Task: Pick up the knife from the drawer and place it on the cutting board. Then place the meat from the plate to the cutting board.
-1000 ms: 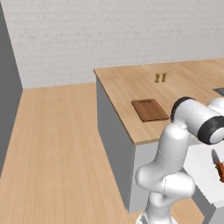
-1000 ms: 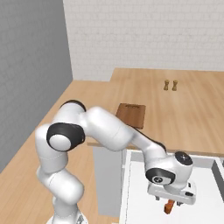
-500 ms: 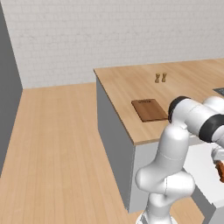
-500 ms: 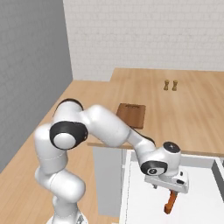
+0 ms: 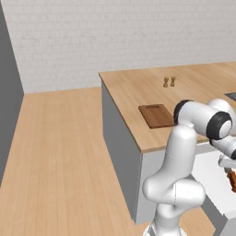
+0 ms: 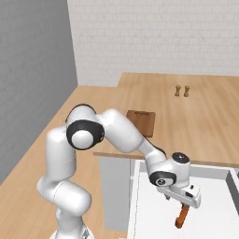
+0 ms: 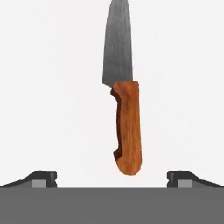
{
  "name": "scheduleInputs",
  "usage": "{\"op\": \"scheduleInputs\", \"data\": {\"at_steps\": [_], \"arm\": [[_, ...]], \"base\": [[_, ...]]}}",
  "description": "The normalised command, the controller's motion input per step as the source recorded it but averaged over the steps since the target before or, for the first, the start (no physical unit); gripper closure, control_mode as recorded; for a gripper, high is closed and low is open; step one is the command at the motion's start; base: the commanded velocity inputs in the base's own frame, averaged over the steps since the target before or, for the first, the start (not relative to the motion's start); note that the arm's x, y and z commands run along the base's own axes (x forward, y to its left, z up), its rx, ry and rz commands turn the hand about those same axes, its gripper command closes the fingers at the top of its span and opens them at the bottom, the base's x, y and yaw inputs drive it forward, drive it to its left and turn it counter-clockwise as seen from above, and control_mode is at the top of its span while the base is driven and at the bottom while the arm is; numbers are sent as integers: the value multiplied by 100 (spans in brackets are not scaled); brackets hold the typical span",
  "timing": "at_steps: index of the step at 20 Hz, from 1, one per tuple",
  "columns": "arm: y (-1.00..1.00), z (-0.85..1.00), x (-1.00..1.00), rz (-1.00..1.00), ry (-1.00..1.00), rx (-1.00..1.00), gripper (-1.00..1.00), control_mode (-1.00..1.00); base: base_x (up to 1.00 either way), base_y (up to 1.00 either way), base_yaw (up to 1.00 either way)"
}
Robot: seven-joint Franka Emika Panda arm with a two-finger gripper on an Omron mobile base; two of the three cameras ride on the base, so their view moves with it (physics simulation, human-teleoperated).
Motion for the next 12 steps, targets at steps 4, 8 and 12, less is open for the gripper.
{"op": "scheduleInputs", "data": {"at_steps": [4,8,12], "arm": [[-31,0,-22,-11,-3,9,-100,-100],[-15,0,-18,-1,-7,9,-100,-100],[-4,-4,0,0,-6,2,-100,-100]], "base": [[0,0,0],[0,0,0],[0,0,0]]}}
